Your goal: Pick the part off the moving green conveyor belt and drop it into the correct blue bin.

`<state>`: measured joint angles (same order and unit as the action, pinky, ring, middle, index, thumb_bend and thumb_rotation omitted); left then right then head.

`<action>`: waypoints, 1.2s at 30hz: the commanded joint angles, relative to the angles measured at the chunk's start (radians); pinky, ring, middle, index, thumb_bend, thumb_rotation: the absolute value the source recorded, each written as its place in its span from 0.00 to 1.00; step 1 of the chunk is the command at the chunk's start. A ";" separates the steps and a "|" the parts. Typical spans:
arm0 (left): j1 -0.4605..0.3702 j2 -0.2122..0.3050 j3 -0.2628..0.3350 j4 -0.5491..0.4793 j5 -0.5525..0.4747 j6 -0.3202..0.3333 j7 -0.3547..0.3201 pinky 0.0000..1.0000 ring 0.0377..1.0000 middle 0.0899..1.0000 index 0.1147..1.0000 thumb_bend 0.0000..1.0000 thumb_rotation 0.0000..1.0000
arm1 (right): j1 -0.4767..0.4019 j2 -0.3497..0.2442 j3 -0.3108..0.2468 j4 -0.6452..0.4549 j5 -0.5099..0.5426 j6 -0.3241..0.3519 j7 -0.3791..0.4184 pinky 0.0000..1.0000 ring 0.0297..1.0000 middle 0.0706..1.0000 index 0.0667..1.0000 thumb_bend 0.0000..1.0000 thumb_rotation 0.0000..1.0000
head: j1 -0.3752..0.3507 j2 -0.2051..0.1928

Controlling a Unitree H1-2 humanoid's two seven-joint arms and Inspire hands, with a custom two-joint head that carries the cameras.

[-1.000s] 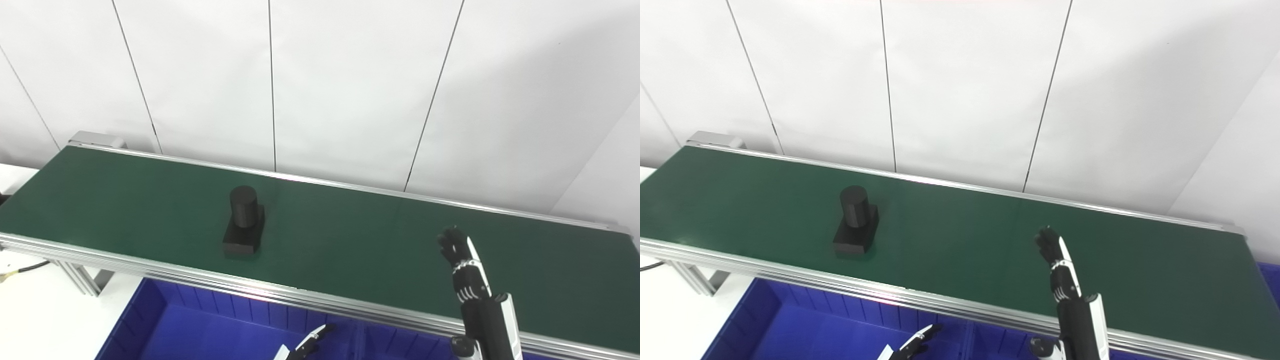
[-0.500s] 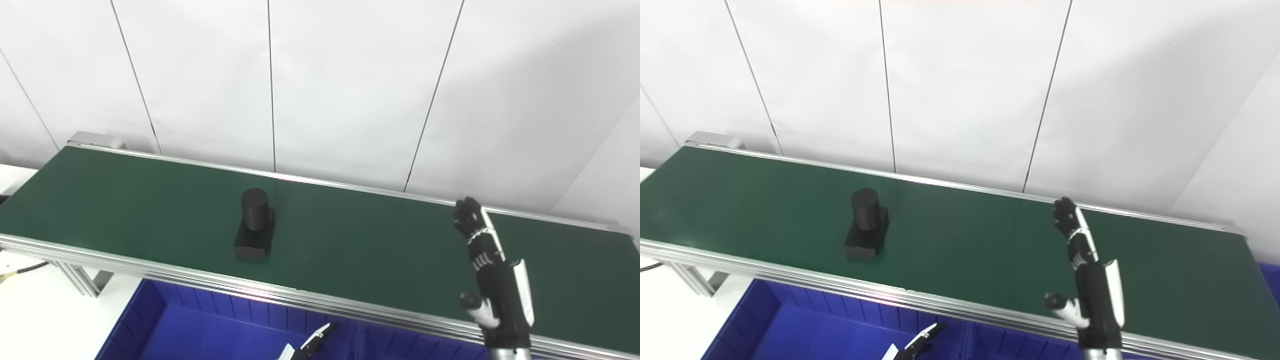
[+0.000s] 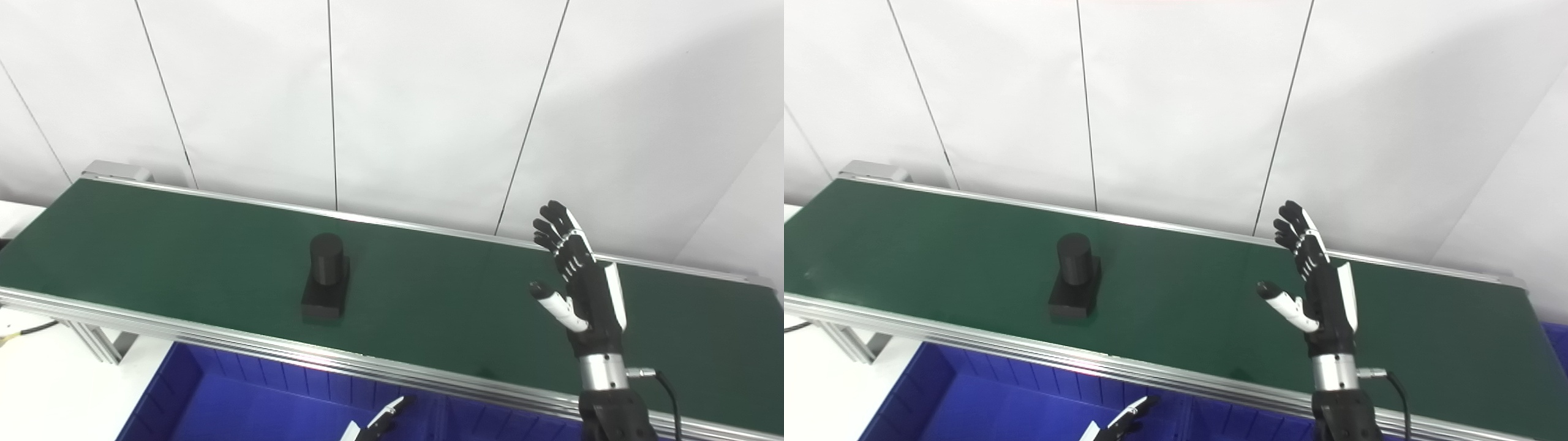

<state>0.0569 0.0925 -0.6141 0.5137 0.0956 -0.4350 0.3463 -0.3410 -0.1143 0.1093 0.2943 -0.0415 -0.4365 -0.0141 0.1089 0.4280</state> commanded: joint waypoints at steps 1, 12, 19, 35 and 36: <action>-0.010 -0.006 0.004 -0.021 0.005 -0.035 0.002 0.91 0.94 0.93 0.88 0.94 0.81 | -0.059 -0.002 -0.008 0.009 -0.021 -0.033 -0.002 0.81 0.86 0.90 0.93 0.86 0.62 | -0.001 0.003; -0.005 -0.008 -0.001 -0.028 0.004 -0.035 0.000 0.89 0.92 0.93 0.88 0.92 0.81 | -0.180 -0.011 0.016 0.222 -0.053 -0.033 0.022 0.80 0.86 0.93 0.93 0.89 0.51 | 0.014 0.001; -0.004 -0.008 -0.013 -0.028 0.012 -0.035 0.013 0.89 0.93 0.92 0.87 0.93 0.79 | -0.223 -0.006 0.031 0.323 -0.054 -0.033 0.022 0.76 0.83 0.91 0.91 0.89 0.41 | 0.012 -0.001; -0.001 -0.010 -0.015 -0.033 0.008 -0.035 0.013 0.89 0.93 0.92 0.88 0.94 0.79 | -0.255 0.035 0.099 0.404 -0.160 -0.033 -0.083 0.66 0.76 0.85 0.88 0.90 0.32 | 0.004 0.006; 0.000 -0.010 -0.014 -0.035 0.008 -0.035 0.012 0.90 0.93 0.92 0.88 0.94 0.79 | -0.258 0.037 0.104 0.410 -0.163 -0.033 -0.087 0.66 0.76 0.85 0.88 0.91 0.32 | 0.004 0.006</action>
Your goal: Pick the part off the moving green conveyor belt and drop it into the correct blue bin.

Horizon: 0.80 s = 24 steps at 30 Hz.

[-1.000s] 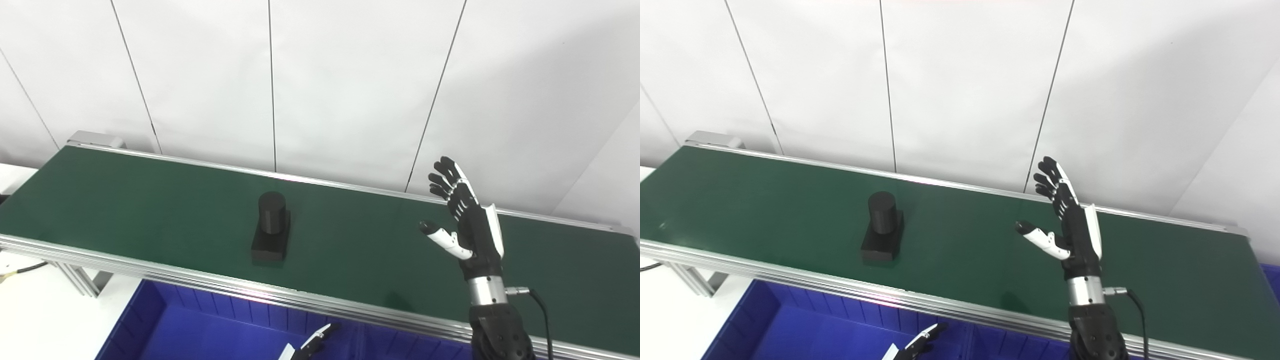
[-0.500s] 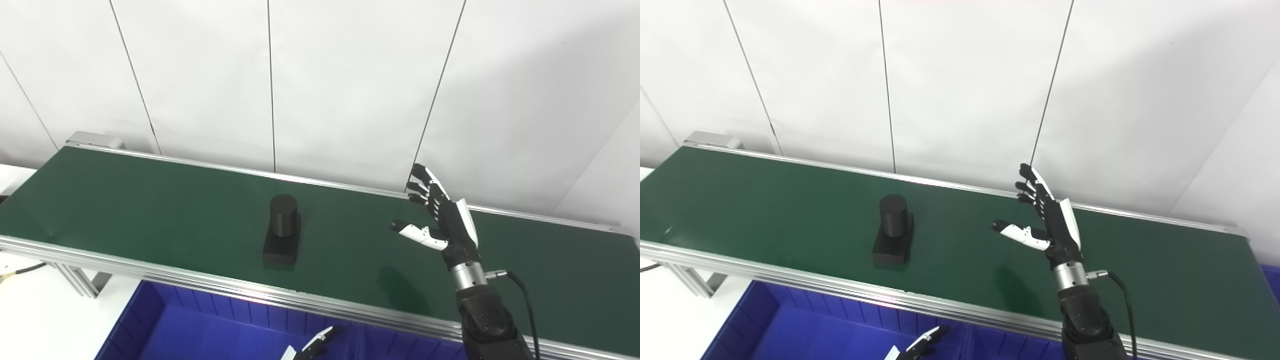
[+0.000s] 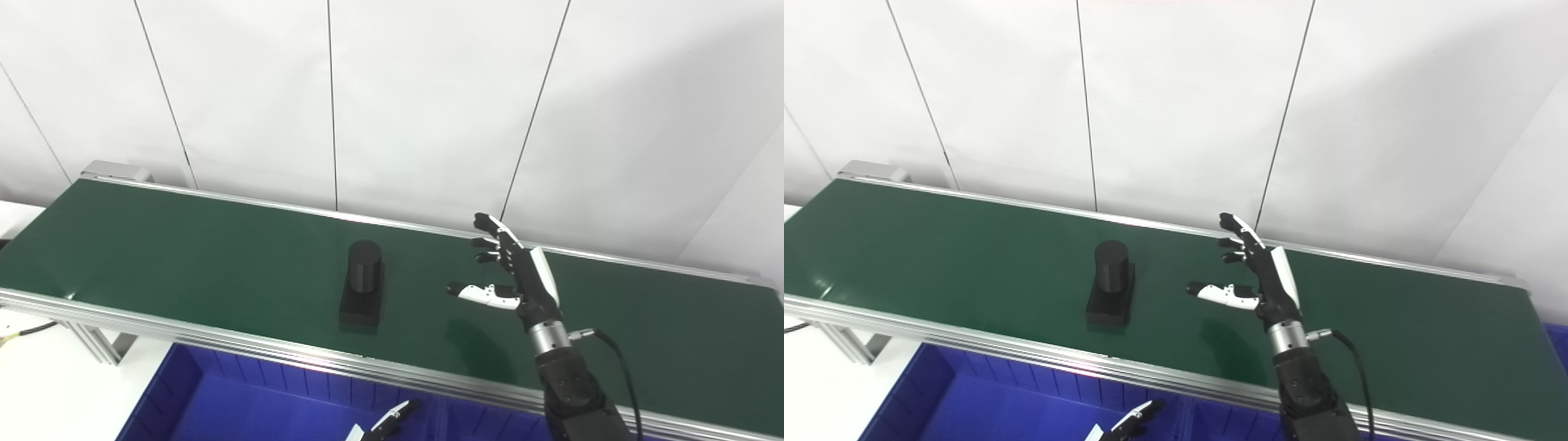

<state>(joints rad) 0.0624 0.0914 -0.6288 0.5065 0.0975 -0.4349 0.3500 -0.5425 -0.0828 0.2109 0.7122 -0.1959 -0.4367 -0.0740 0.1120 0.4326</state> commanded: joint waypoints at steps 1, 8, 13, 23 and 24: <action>-0.005 -0.008 0.001 -0.029 0.005 -0.035 0.005 0.90 0.93 0.92 0.88 0.93 0.79 | -0.060 0.008 0.005 0.000 -0.010 -0.033 -0.026 0.66 0.76 0.84 0.87 0.91 0.31 | 0.001 0.002; -0.008 -0.006 -0.005 -0.030 0.013 -0.035 0.017 0.90 0.92 0.92 0.88 0.92 0.79 | -0.076 0.019 0.023 0.019 -0.028 -0.033 -0.045 0.64 0.72 0.80 0.86 0.91 0.13 | 0.002 0.002; -0.005 -0.008 -0.001 -0.032 0.004 -0.035 0.006 0.90 0.92 0.92 0.88 0.92 0.79 | -0.089 0.024 0.029 0.037 -0.038 -0.032 -0.054 0.63 0.71 0.79 0.86 0.93 0.09 | 0.001 0.002; 0.001 -0.005 0.001 -0.041 0.004 -0.035 0.001 0.90 0.93 0.92 0.88 0.93 0.79 | -0.096 0.029 0.017 0.064 -0.047 -0.033 -0.053 0.59 0.68 0.79 0.85 0.92 0.06 | 0.002 0.004; 0.002 -0.005 0.003 -0.043 0.002 -0.035 -0.001 0.90 0.93 0.92 0.88 0.93 0.79 | -0.095 0.029 0.016 0.066 -0.049 -0.033 -0.054 0.59 0.68 0.79 0.85 0.91 0.06 | 0.001 0.006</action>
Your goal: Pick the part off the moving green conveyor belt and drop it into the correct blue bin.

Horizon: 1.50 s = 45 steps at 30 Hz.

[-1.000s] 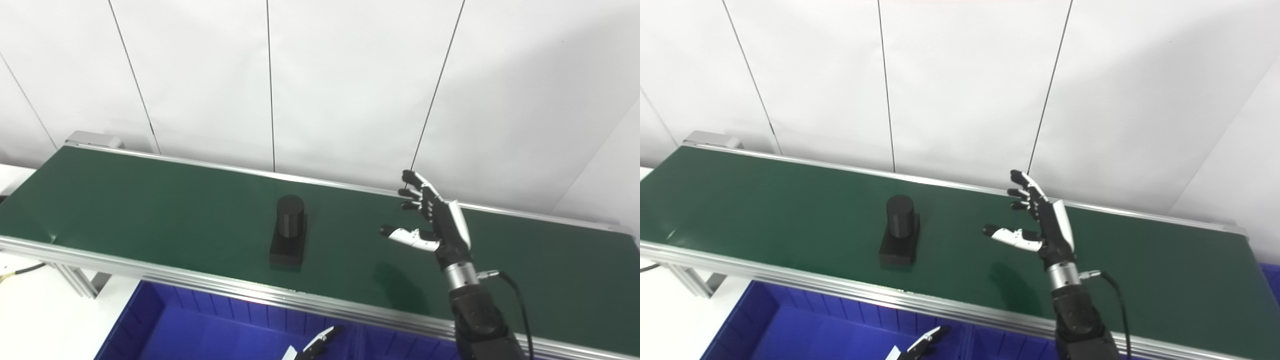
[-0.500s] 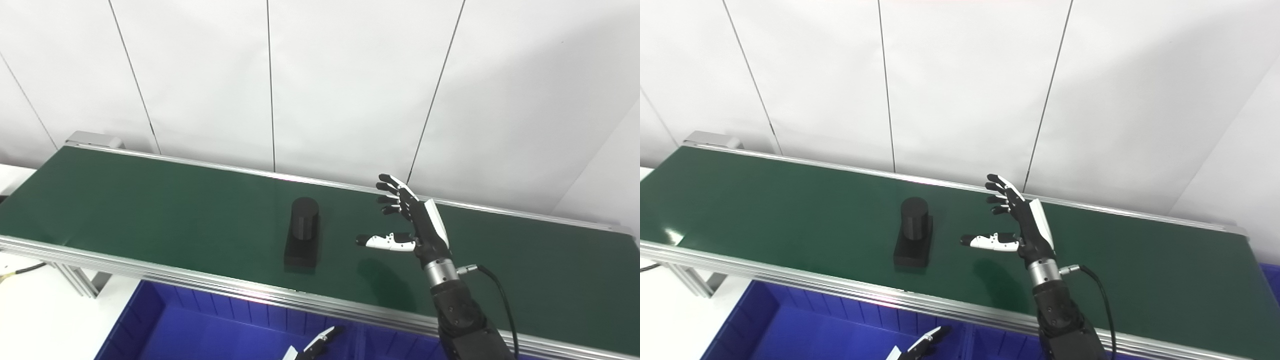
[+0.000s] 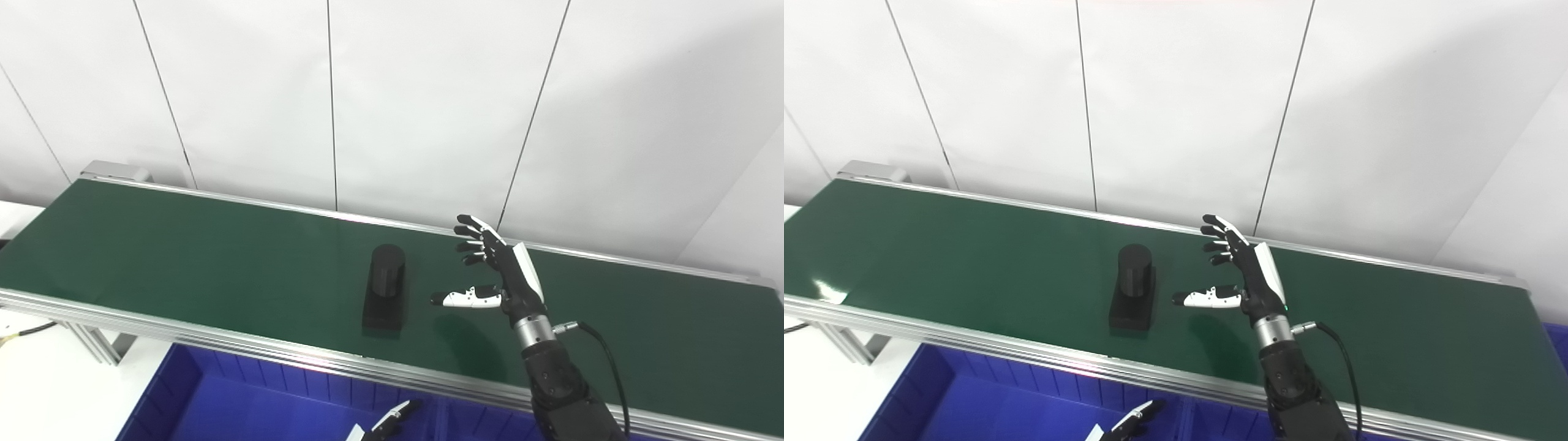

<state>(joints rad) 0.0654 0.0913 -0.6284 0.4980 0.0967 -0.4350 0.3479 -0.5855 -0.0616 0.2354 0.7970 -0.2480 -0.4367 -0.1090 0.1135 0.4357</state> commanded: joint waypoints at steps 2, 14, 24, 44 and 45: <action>0.002 -0.004 0.004 -0.039 0.000 -0.035 -0.004 0.89 0.92 0.92 0.87 0.92 0.78 | -0.052 0.006 -0.007 -0.015 0.001 -0.033 -0.020 0.60 0.68 0.79 0.85 0.91 0.05 | -0.001 0.005; 0.022 0.005 0.011 -0.070 0.000 -0.035 -0.014 0.90 0.93 0.92 0.88 0.92 0.79 | -0.072 -0.021 -0.001 0.047 -0.027 -0.033 -0.012 0.62 0.71 0.77 0.81 0.89 0.15 | -0.006 0.010; 0.025 0.024 -0.007 -0.090 0.016 -0.035 0.014 0.89 0.92 0.91 0.89 0.90 0.79 | -0.106 -0.040 0.001 0.121 -0.073 -0.028 -0.044 0.78 0.82 0.81 0.79 0.92 0.25 | -0.007 0.014; 0.038 0.048 -0.031 -0.121 0.018 -0.035 0.037 0.90 0.93 0.92 0.89 0.91 0.81 | -0.105 -0.032 0.011 0.139 -0.113 -0.030 -0.059 0.65 0.78 0.81 0.78 0.92 0.25 | -0.008 0.023; 0.039 0.048 -0.031 -0.122 0.017 -0.035 0.036 0.90 0.93 0.92 0.89 0.91 0.81 | -0.104 -0.031 0.012 0.137 -0.114 -0.030 -0.059 0.64 0.77 0.80 0.78 0.92 0.24 | -0.008 0.023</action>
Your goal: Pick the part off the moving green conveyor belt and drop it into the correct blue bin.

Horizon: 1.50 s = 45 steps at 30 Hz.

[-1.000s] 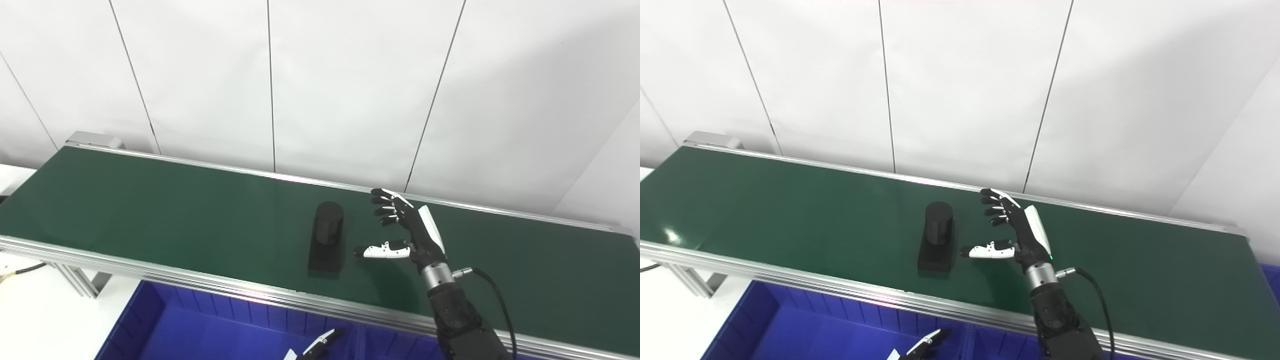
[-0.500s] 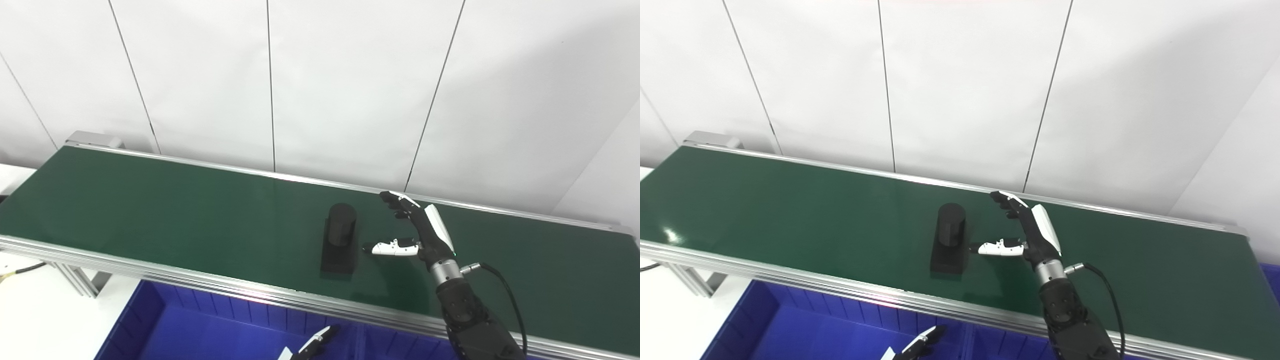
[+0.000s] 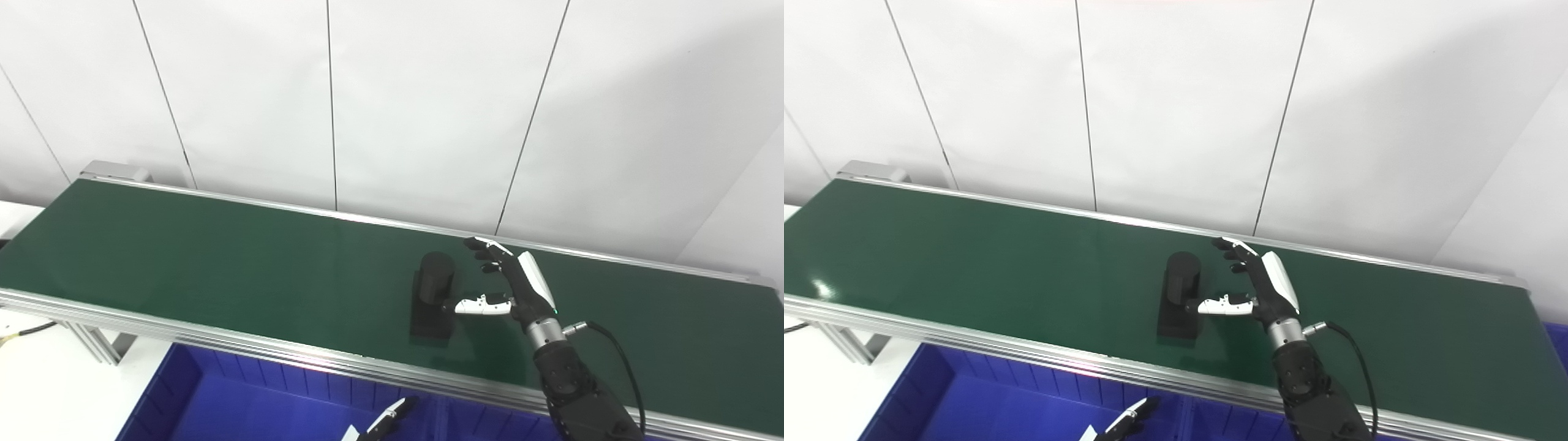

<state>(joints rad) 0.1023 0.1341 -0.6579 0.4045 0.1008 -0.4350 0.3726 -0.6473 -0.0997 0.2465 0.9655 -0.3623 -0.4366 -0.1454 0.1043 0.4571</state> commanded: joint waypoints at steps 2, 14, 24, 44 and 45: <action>0.002 0.007 -0.004 -0.030 0.015 -0.035 0.016 0.90 0.93 0.92 0.89 0.90 0.80 | -0.041 0.008 0.003 -0.033 -0.001 -0.031 -0.021 0.63 0.77 0.80 0.78 0.92 0.23 | 0.001 0.003; 0.005 0.011 -0.008 -0.036 0.011 -0.035 0.023 0.89 0.92 0.92 0.89 0.90 0.80 | -0.039 0.019 0.002 -0.017 0.000 -0.023 -0.019 0.54 0.67 0.71 0.72 0.92 0.19 | 0.002 0.007; 0.004 0.011 -0.005 -0.031 0.006 -0.035 0.015 0.91 0.93 0.92 0.89 0.90 0.79 | -0.042 0.012 0.017 -0.004 -0.024 -0.017 -0.025 0.27 0.31 0.38 0.49 0.52 0.06 | -0.003 0.007; -0.002 0.002 0.007 -0.020 0.003 -0.035 -0.003 0.91 0.93 0.92 0.89 0.90 0.79 | -0.017 -0.009 0.018 -0.073 -0.017 0.014 0.024 0.26 0.31 0.38 0.50 0.52 0.00 | -0.050 0.021; -0.002 0.002 0.009 -0.021 0.001 -0.035 -0.007 0.92 0.93 0.92 0.89 0.91 0.79 | -0.010 -0.010 0.015 -0.092 -0.015 0.021 0.029 0.25 0.30 0.38 0.50 0.52 0.00 | -0.055 0.023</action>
<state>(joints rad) 0.1082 0.1411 -0.6540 0.4015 0.0971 -0.4350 0.3676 -0.6353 -0.1086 0.2682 0.9281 -0.3868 -0.4199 -0.1205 0.0494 0.4785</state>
